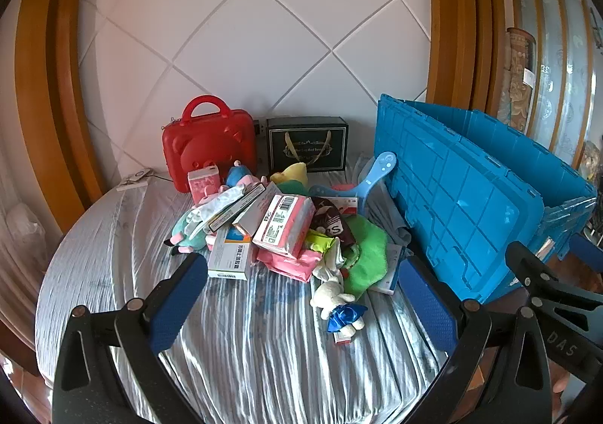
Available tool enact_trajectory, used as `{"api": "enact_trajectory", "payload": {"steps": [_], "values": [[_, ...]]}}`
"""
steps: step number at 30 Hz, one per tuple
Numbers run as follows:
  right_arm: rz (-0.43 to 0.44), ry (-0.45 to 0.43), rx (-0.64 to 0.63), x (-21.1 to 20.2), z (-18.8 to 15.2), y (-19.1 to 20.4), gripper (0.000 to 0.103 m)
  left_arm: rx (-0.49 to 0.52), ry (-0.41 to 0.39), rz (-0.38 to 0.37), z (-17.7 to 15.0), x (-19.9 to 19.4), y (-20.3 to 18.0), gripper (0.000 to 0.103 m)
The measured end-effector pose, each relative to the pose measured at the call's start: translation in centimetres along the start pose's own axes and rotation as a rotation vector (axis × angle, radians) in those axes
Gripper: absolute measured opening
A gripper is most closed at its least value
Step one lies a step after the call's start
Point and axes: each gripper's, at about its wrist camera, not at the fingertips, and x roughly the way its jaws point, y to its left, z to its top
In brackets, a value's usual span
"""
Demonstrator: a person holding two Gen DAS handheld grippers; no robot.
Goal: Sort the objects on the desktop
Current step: 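Move both tools toward the pile of objects on the table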
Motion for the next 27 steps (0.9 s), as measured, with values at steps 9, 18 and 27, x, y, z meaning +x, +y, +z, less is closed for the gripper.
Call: {"api": "enact_trajectory", "payload": {"steps": [9, 18, 27], "values": [[-0.005, 0.014, -0.016, 0.8, 0.3, 0.5, 0.103, 0.006, 0.021, -0.002, 0.4, 1.5, 0.5, 0.103], [0.019, 0.056, -0.012, 2.6, 0.0, 1.2, 0.103, 0.011, 0.081, -0.003, -0.1, 4.2, 1.1, 0.103], [0.094, 0.131, 0.006, 5.6, -1.6, 2.0, 0.103, -0.004, 0.176, 0.019, -2.2, 7.5, 2.3, 0.103]]}}
